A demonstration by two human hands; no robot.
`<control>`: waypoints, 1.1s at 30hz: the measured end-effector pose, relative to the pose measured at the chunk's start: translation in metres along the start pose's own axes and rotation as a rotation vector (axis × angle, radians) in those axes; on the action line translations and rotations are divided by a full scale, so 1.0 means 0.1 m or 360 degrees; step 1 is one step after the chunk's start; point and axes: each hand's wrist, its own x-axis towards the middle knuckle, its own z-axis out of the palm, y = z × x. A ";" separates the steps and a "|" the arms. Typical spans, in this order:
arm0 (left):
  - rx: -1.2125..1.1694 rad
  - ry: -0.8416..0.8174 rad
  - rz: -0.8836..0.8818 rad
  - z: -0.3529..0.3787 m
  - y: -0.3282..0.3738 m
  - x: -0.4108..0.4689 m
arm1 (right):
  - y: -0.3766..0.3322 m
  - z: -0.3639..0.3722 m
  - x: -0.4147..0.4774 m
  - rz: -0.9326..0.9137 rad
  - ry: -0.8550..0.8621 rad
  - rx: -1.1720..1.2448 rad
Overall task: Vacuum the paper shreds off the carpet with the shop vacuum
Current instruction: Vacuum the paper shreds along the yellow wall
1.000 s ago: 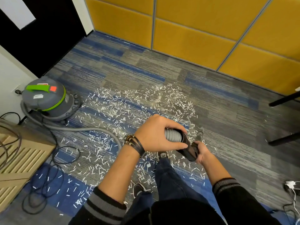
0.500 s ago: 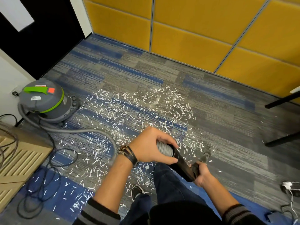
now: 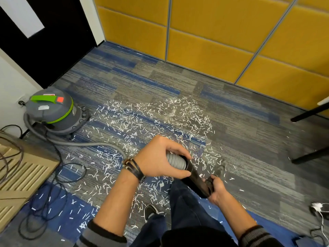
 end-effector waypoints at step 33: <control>0.0103 -0.0044 0.0027 0.32 0.02 -0.28 | 0.16 -0.35 -0.25 -0.0098 0.0179 -0.0360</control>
